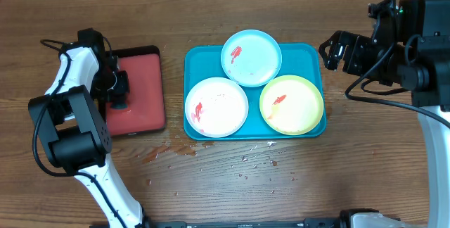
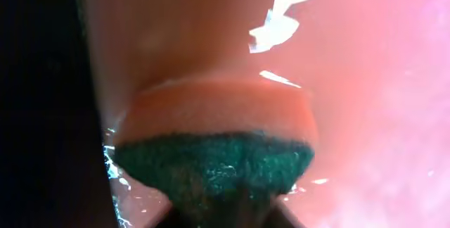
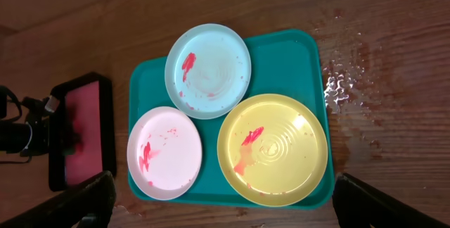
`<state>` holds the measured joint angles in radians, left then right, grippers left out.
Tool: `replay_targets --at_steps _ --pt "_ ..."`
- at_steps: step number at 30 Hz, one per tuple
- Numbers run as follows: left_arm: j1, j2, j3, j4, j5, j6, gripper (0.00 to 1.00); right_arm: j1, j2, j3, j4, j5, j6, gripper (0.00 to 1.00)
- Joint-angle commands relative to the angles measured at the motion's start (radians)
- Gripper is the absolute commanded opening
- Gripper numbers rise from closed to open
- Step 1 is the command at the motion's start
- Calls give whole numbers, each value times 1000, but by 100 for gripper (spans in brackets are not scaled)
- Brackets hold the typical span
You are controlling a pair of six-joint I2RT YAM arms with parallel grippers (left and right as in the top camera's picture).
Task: Clean dirty plates on tray and stack at the side
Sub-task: 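Grasp the green sponge with the left gripper and lift it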
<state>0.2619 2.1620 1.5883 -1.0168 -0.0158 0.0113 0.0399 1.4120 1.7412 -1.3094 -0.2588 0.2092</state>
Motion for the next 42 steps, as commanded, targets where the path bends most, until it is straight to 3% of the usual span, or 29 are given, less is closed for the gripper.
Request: replay_targets --at_steps 1,12,25,27,34,36,39,42 --pt "-2 16 37 -27 -4 -23 4 -2 -8 19 7 -5 4 100" --pt "-2 14 293 -222 134 -26 4 -2 -8 19 13 -5 4 100" --pt "-34 21 109 -60 223 -26 4 -2 -7 19 14 -5 4 100" --pt "-48 21 69 -28 216 -26 13 -2 -7 19 13 -5 4 100" --pt "-60 21 48 -19 137 -27 84 -2 -7 19 13 -5 4 100" --pt "-60 21 48 -24 136 -27 87 -2 -7 19 13 -5 4 100" --pt "-60 21 48 -25 137 -28 73 -2 -7 19 13 -5 4 100" --pt "-63 22 48 -25 142 -55 68 -2 -7 19 3 -5 4 100"
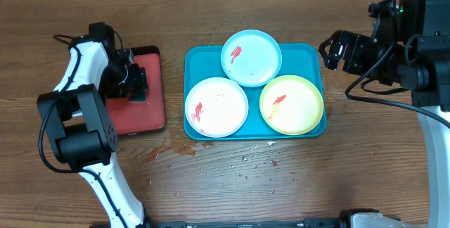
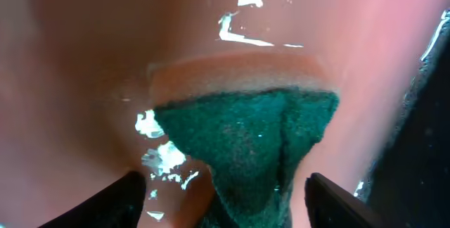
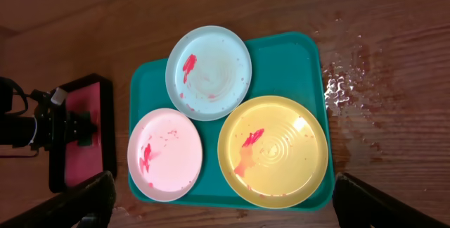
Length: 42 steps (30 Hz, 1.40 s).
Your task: Clean dirty plates on tray and stack at the side
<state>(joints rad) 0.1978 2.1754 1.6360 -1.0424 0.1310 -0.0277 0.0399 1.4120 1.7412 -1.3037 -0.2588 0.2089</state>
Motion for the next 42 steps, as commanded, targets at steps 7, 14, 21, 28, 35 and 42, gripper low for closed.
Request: replay_targets --at_steps 7,14,21,28,35,42 --pt "-21 8 0 2 0 -25 38 -2 -7 19 -23 -5 4 100" --pt "-25 5 22 -27 -8 -71 4 -2 -7 19 -20 -5 4 100" --pt "1 -23 240 -229 -8 -93 4 -2 -7 19 -7 -5 5 100" --pt "10 -109 426 -374 -8 -138 4 -2 -7 19 -8 -5 5 100" --pt "10 -166 397 -381 -81 -138 4 -2 2 18 -8 -5 5 100" --pt "10 -133 61 -112 -91 -140 4 -2 40 -6 -8 -5 5 100"
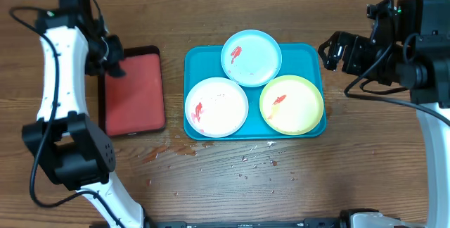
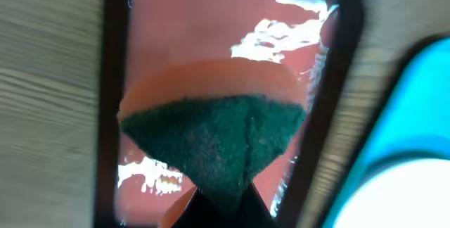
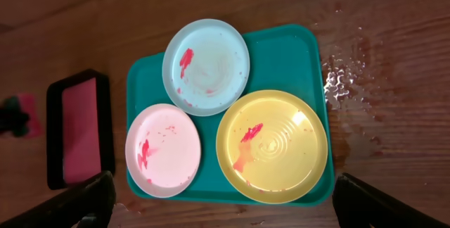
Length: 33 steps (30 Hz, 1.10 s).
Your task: Clean dirty plates on tray and stack at the side
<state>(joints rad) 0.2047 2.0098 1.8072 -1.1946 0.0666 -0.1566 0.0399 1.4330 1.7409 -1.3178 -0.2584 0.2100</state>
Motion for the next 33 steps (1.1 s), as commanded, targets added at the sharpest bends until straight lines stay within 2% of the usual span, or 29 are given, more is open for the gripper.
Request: replay_targets --at_steps 1,4,11,15,21,24,28,33 --pt "3 32 -135 55 -26 -11 4 -2 27 -7 6 -5 3 100" --pt "3 32 -109 12 -26 -3 4 -2 50 -7 5 -6 3 100" --pt "-5 14 148 -229 -22 -1 4 -2 82 -7 4 -15 4 100" --pt "-24 10 93 -162 -64 -2 4 -2 84 -7 1 -21 4 100" --pt "-36 25 -203 76 -45 -35 4 -2 84 -7 -3 -73 3 100" --pt "-35 24 -217 84 -14 -34 4 -2 84 -7 -3 -77 4 100" --pt "-34 22 -72 -48 -19 -13 4 13 84 -7 6 -125 2 100" --pt "-35 21 248 -270 5 -5 4 109 92 -7 24 -110 0 100"
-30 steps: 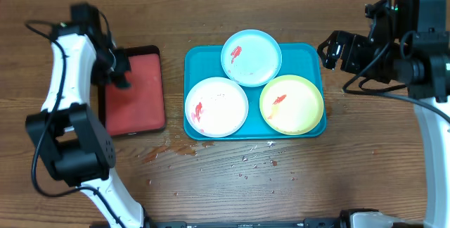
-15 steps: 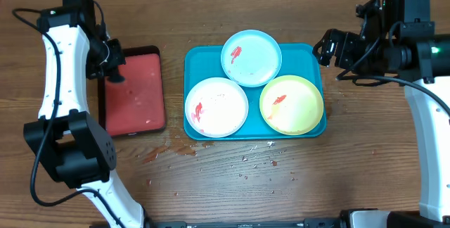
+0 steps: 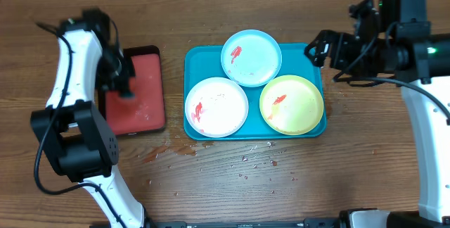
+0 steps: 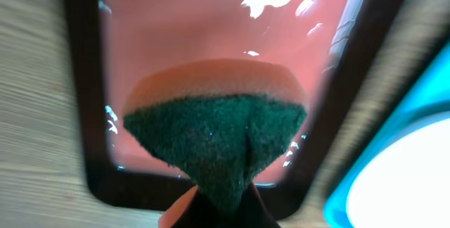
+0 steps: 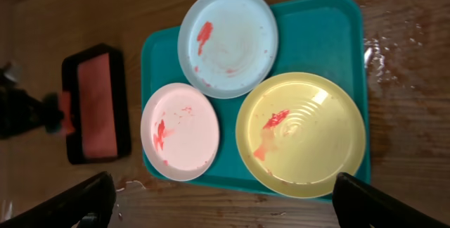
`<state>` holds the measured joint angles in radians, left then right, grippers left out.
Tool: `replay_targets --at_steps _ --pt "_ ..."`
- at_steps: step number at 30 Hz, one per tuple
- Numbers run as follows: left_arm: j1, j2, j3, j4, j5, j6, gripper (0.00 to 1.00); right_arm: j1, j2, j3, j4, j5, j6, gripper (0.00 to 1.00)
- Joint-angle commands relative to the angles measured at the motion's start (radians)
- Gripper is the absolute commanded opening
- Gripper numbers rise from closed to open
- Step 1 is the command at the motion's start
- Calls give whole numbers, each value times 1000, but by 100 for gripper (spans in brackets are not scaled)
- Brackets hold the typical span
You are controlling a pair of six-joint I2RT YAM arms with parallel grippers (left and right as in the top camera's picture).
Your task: Clean dirty plates on tray and stack at the side
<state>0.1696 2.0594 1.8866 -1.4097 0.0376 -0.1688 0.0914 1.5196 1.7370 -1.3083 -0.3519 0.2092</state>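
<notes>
A teal tray [image 3: 309, 52] carries three red-stained plates: a light blue plate [image 3: 252, 58] at the back, a white plate [image 3: 216, 107] front left and a yellow plate [image 3: 292, 104] front right. Left of the tray, my left gripper [image 3: 123, 86] is shut on an orange sponge [image 4: 214, 126] with a green scrub face, held above the red basin [image 3: 140, 105]. My right gripper [image 3: 318, 48] stands open over the tray's back right corner, nothing between its fingers [image 5: 91, 203]. Its view shows the blue plate [image 5: 228, 41], the white plate [image 5: 181, 131] and the yellow plate [image 5: 301, 135].
The black-rimmed basin [image 4: 176, 31] holds shiny red liquid. Water drops and a reddish smear [image 3: 169, 152] lie on the wooden table in front of the tray and basin. A wet patch [image 5: 404, 52] lies right of the tray.
My left gripper, still shut on the sponge, has moved from the basin's back left corner to above its left middle. The right gripper has shifted a little left, over the tray's corner.
The sponge was down in the basin's liquid near its left side, then in it further back. Later it was lifted at the back left corner, and now it hangs over the basin. The plates have not moved.
</notes>
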Motion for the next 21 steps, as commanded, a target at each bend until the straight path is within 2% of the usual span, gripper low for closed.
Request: replay_targets --at_steps 1,3,6,9,14,17,21 --pt "0 -29 224 -82 54 7 4 79 12 -3 24 -16 10 100" --pt "0 -29 333 -129 111 8 4 124 32 -3 52 -16 41 98" --pt "-4 -29 435 -180 175 8 4 193 81 -3 90 31 117 83" --pt "-10 -29 446 -209 169 12 4 252 145 -3 108 83 144 82" --pt "-15 -25 381 -214 100 15 4 310 272 -3 144 94 156 82" --pt "-15 -25 295 -172 87 15 4 322 343 -3 159 94 182 68" --pt "-17 -25 175 -114 120 16 4 323 413 -3 154 93 185 61"
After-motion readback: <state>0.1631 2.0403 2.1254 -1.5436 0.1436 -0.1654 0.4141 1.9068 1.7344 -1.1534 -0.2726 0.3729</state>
